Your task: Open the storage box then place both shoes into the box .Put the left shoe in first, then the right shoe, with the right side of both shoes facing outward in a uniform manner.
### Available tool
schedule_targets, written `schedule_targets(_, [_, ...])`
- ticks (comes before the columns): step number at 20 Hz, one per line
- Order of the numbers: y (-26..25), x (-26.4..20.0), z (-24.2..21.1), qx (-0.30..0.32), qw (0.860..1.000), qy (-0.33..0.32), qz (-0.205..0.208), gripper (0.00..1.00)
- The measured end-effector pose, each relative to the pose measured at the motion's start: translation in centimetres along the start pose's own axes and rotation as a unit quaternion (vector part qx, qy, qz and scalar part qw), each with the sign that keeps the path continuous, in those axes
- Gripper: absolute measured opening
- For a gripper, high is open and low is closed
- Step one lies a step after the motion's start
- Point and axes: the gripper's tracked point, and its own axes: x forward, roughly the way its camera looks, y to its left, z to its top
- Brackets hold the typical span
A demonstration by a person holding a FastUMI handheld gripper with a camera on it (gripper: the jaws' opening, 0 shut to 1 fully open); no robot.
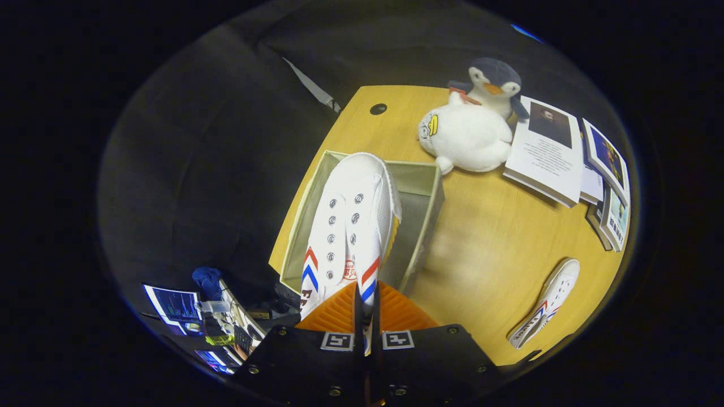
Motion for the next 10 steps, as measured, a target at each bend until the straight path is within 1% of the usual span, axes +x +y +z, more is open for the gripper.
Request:
schedule_targets(4, [1.4, 2.5, 0.9, -0.012, 1.0, 0.016, -0.01, 0.04])
schedule_targets(10, [1.6, 5.1, 1.6, -0.019, 0.999, 0.033, -0.033, 0.04])
